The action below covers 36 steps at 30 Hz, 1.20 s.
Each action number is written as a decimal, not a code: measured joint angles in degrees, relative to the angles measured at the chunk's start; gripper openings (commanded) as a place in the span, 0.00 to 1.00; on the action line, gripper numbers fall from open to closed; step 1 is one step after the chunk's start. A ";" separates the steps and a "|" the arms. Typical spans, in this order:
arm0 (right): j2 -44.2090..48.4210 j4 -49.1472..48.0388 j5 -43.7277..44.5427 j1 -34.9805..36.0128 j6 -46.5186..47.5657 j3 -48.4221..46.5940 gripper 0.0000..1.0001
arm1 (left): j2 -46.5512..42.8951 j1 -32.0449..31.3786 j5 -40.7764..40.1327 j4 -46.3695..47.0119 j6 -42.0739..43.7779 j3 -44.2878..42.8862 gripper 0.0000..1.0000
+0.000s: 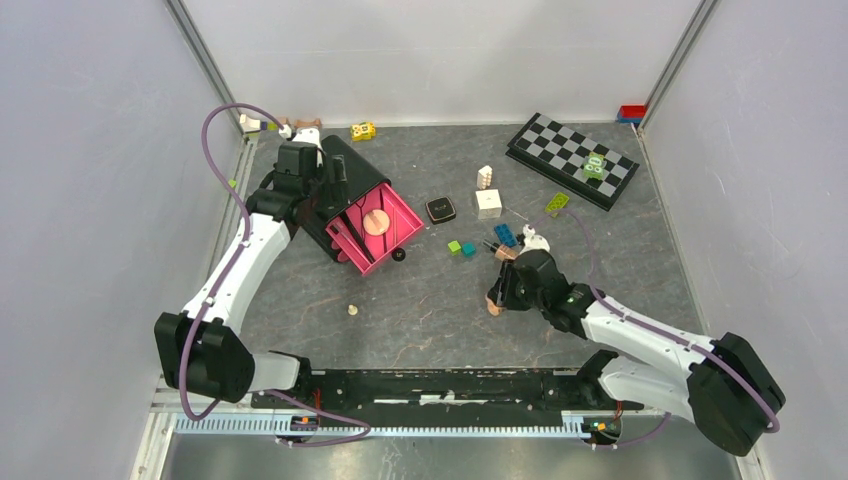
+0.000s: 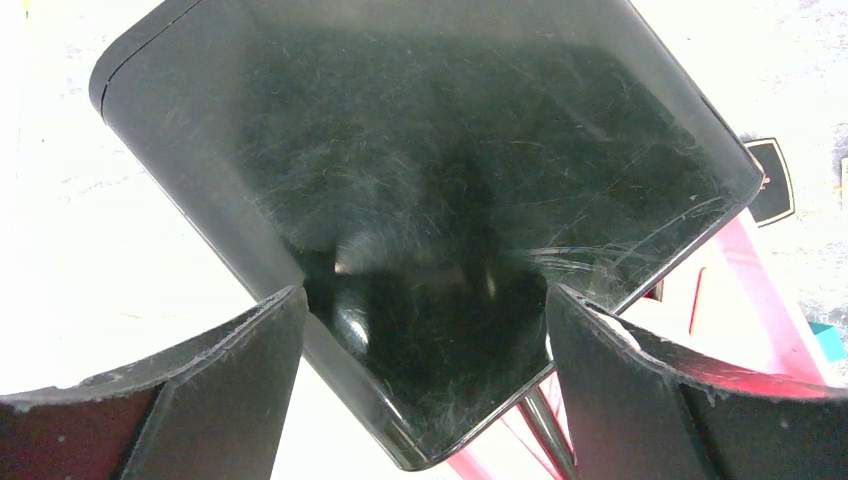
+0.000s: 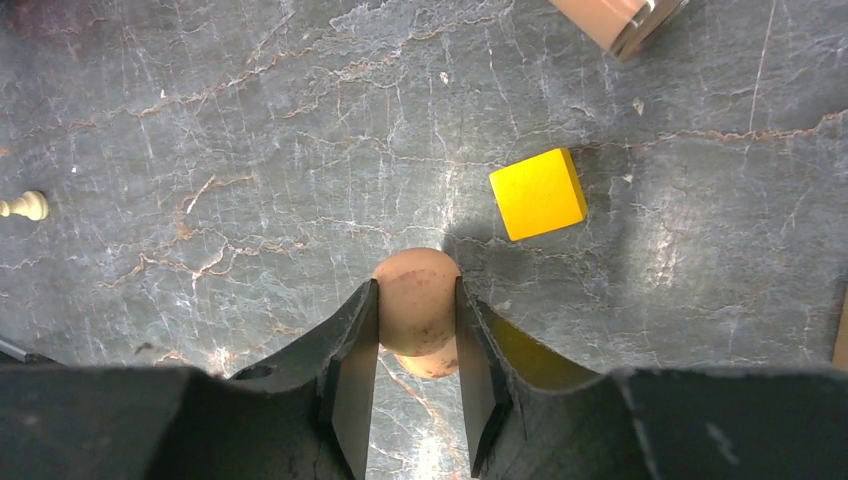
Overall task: Organize the makeup
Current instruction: Pick up the makeup tool from the center of the board, then place the makeup tool in the drawer.
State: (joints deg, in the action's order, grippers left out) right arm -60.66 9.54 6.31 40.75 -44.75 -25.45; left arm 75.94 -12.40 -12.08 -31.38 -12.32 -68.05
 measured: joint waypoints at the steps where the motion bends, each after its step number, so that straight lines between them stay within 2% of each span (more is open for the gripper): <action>1: 0.17 0.00 0.13 0.00 0.26 -0.02 0.37 | -0.02 0.00 0.02 -0.02 0.00 0.04 0.94; 7: -1.05 4.15 0.39 0.02 3.52 -5.57 0.36 | -0.11 -0.02 -0.39 -0.20 0.00 0.17 0.95; 14: -3.96 1.73 -1.07 0.02 5.11 -15.08 0.33 | -0.96 -0.22 -0.94 -0.26 0.00 1.01 0.95; 25: -20.61 -3.13 -7.91 0.28 7.04 -36.28 0.30 | -1.75 -0.98 -1.42 -0.24 0.00 1.70 0.95; 36: -38.42 -3.80 -11.93 1.97 10.91 -56.22 0.31 | -1.75 -0.98 -1.42 -0.22 0.00 1.70 0.95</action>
State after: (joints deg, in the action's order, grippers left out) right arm -99.09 5.74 -5.63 42.72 -33.85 -81.67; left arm 74.19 -13.39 -13.50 -31.59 -12.32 -66.35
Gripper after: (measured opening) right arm 0.311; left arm 0.946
